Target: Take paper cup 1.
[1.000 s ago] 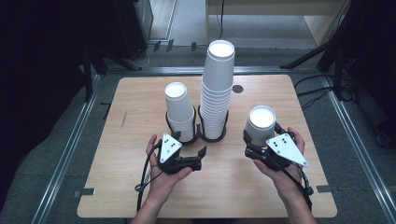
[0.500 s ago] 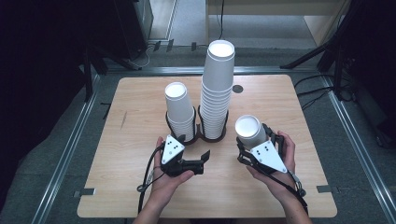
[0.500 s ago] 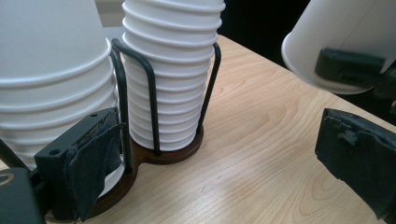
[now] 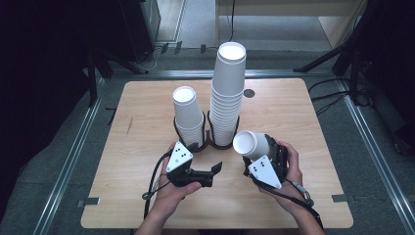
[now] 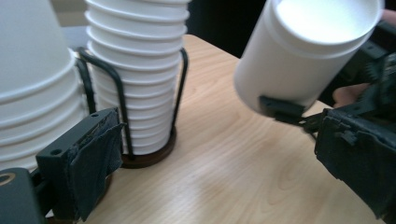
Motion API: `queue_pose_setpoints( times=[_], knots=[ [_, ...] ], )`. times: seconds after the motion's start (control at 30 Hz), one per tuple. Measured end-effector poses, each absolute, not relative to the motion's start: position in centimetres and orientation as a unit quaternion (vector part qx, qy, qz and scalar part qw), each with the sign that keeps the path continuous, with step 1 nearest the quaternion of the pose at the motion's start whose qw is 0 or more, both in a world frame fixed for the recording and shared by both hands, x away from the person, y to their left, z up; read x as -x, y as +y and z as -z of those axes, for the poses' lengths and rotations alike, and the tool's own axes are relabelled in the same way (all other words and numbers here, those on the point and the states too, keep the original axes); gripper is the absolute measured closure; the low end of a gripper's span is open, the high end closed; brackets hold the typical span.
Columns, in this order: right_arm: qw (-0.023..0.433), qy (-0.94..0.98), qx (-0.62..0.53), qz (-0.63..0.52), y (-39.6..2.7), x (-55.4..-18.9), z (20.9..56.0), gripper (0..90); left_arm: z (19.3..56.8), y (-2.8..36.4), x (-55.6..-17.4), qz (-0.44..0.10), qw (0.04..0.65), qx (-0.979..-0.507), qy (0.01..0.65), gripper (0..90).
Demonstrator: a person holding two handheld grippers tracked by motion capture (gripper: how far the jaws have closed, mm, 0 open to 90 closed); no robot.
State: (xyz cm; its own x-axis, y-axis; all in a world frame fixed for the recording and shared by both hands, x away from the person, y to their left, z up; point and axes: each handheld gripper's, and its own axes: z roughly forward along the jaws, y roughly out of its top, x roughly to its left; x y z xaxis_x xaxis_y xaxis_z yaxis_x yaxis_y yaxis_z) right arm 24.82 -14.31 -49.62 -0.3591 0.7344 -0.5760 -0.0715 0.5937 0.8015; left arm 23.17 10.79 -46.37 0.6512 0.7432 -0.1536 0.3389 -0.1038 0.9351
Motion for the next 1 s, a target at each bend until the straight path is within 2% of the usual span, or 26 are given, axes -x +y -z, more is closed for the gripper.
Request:
queue_pose_setpoints(
  times=[0.13, 0.57, 0.77, 1.0],
  knots=[
    [0.519, 0.732, -0.217, -0.385, -13.8, -24.6, 50.0, 13.4, 46.3, 10.6, -23.1, -0.173, 0.554, -0.727, 0.367, 1.3],
    [0.561, 0.74, -0.137, -0.344, -12.5, -23.9, 51.3, 13.4, 46.4, 10.0, -23.0, -0.144, 0.549, -0.744, 0.352, 1.3],
    [0.574, 0.742, -0.101, -0.331, -11.9, -23.6, 51.8, 13.4, 46.2, 9.6, -23.0, -0.119, 0.536, -0.766, 0.335, 1.3],
    [0.569, 0.749, -0.081, -0.331, -11.2, -23.1, 52.2, 13.4, 46.2, 9.4, -23.0, -0.1, 0.523, -0.774, 0.343, 4.4]
  ],
)
